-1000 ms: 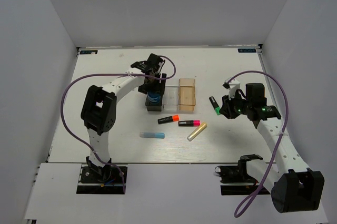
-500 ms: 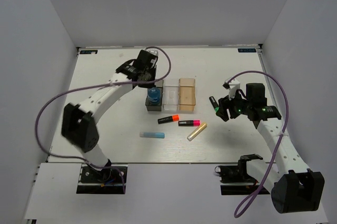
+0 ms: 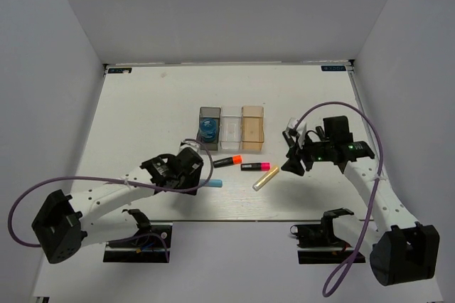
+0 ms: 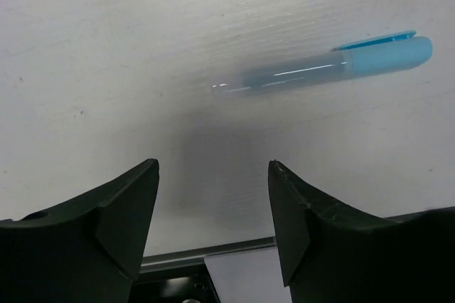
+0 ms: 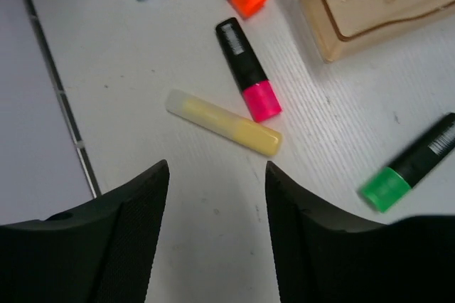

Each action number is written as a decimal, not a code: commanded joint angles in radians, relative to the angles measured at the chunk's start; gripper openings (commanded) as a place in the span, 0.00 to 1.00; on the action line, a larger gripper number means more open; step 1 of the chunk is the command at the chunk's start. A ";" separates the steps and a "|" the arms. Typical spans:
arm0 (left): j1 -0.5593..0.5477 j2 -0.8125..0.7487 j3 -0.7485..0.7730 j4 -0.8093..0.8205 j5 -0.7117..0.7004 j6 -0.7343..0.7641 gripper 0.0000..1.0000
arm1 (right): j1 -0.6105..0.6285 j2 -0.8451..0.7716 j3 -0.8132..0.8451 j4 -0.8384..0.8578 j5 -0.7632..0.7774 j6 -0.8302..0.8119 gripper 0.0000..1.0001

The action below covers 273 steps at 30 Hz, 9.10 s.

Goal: Sort the stationery into containers
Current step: Pick up the stationery from the center of the board, then place the stationery in the storage box, then pick up the stationery from the center of the board, then place the stationery in the storage box, then pick up the pen from the center of the board.

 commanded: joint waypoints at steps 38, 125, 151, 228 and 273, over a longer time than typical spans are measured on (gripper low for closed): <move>0.072 0.476 0.194 0.234 0.419 0.872 0.50 | 0.087 0.029 0.017 -0.063 -0.140 -0.212 0.68; 0.166 -0.110 0.149 0.033 0.117 0.318 0.74 | 0.095 0.581 0.146 -0.263 0.024 -1.392 0.53; 0.227 -0.383 -0.058 -0.010 0.131 0.278 0.75 | 0.227 0.779 0.259 -0.337 0.270 -1.301 0.11; -0.007 0.005 0.138 0.150 0.306 0.598 0.28 | 0.451 0.516 0.577 0.136 0.084 0.330 0.18; 0.048 0.723 0.491 0.314 0.407 0.780 0.60 | 0.198 0.067 0.138 -0.057 -0.046 -0.146 0.20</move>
